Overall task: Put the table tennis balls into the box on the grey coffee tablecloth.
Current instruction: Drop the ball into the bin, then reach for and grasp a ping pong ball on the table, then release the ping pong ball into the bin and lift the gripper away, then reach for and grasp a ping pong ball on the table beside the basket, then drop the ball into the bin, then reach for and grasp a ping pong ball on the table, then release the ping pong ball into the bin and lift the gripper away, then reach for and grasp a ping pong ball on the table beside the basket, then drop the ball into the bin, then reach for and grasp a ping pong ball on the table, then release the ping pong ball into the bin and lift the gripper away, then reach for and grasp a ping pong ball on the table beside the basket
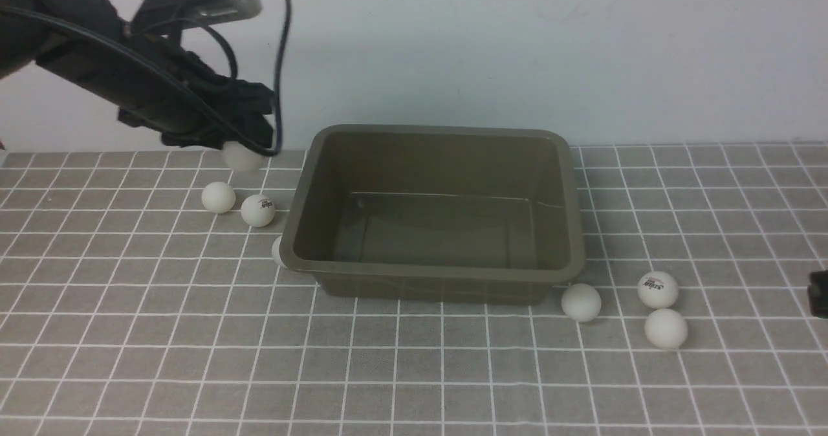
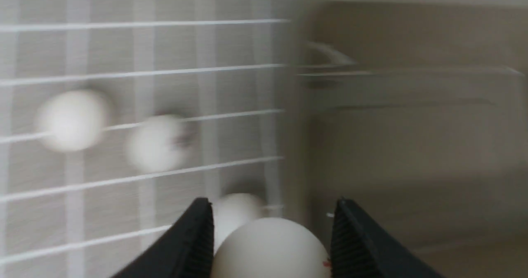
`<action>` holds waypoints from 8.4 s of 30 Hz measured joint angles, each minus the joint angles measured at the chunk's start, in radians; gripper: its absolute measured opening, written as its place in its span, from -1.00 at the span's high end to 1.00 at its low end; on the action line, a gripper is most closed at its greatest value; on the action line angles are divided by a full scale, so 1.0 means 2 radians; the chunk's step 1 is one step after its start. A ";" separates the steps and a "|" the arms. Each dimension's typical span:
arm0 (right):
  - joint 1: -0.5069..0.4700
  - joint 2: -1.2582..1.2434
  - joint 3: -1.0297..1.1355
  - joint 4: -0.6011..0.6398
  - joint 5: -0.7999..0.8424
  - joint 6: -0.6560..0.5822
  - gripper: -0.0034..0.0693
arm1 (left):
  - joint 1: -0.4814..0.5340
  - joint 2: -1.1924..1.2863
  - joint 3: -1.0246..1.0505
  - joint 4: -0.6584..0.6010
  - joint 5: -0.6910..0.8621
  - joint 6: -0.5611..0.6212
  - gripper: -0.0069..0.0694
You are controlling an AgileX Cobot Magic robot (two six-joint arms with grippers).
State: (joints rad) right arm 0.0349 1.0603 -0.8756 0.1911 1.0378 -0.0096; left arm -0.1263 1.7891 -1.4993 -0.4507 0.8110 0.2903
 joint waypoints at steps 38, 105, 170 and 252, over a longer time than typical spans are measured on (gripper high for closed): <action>0.002 0.362 -0.056 0.099 -0.132 -0.102 -0.09 | 0.127 0.043 -0.077 -0.003 0.074 0.005 0.83; 0.027 0.281 -0.100 -0.026 -0.122 0.032 0.02 | -0.048 0.111 -0.125 -0.056 0.028 0.107 -0.12; 0.067 0.257 -0.113 0.060 -0.096 -0.063 0.18 | -0.022 0.216 -0.409 0.065 0.210 -0.039 -0.11; 0.074 0.444 -0.467 0.022 0.079 -0.076 -0.32 | 0.019 0.198 -0.252 0.086 0.198 -0.041 -0.11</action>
State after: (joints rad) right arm 0.1836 1.9477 -1.8091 0.2357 1.1956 -0.1617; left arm -0.0877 2.1846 -2.0027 -0.2790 1.2066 0.2090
